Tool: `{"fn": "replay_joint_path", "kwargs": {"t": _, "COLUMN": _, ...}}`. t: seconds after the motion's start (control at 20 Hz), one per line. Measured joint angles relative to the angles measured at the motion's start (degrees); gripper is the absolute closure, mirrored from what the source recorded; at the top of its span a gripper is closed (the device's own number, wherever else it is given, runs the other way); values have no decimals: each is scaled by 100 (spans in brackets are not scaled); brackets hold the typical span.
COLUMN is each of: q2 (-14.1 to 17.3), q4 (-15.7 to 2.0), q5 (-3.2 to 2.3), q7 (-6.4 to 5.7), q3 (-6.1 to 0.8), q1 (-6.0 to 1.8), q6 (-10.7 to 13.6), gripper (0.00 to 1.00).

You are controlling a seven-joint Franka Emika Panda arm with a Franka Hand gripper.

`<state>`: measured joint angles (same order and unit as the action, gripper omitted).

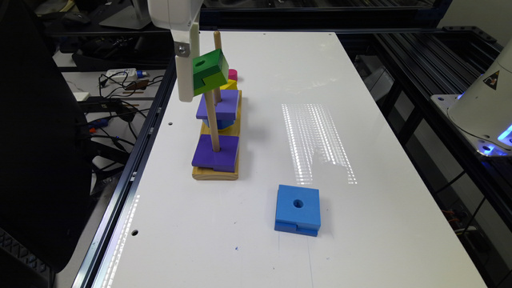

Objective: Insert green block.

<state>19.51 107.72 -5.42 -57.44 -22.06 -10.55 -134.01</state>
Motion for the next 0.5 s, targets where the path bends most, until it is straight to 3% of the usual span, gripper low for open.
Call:
{"fn": "replay_joint_path", "kwargs": {"t": 0.3, "q2": 126, "q4": 4, "q5": -58, "q7": -21, "q3": 1, "q1": 7, "q6": -9, "gripper": 100}}
{"fn": "replay_joint_path", "kwargs": {"t": 0.5, "q2": 126, "q4": 16, "q5": -60, "q7": -22, "q3": 3, "q1": 6, "q6": 21, "gripper": 100}}
